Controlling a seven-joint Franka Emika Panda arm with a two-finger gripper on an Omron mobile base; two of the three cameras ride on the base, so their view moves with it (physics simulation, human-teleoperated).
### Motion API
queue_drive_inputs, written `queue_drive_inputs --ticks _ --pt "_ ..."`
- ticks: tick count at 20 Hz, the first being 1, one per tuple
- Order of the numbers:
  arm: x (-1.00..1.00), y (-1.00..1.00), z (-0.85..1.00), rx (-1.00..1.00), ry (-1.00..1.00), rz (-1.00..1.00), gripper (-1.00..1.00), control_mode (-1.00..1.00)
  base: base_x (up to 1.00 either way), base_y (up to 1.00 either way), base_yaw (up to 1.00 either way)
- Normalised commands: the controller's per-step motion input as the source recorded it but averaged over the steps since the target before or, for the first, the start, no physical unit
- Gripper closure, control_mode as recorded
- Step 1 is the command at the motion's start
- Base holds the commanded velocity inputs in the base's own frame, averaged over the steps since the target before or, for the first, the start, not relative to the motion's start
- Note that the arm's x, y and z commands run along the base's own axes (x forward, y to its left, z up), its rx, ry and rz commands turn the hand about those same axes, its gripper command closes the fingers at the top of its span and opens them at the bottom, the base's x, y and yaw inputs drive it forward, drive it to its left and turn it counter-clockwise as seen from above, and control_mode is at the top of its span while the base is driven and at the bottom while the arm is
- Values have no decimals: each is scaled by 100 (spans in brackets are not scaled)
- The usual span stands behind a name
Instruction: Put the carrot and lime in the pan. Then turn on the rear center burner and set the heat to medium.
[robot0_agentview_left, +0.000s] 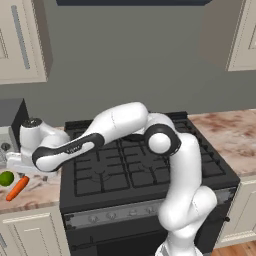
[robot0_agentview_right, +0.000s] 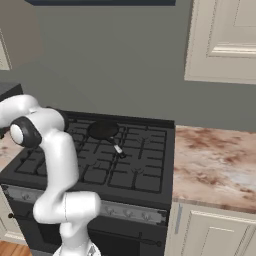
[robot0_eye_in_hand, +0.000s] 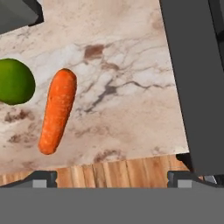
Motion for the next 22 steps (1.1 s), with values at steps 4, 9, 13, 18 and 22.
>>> queue_drive_inputs --ticks 4,9,13,18,22 --pt "21 42 -4 -1 -5 11 -100 -100 0 0 0" --pt "40 25 -5 -1 0 2 -100 -100 0 0 0" --pt "24 20 -21 0 0 0 -100 -100 0 0 0" --pt "6 14 -28 0 0 0 -100 -100 0 0 0" --pt "9 3 -50 0 4 0 -100 -100 0 0 0"
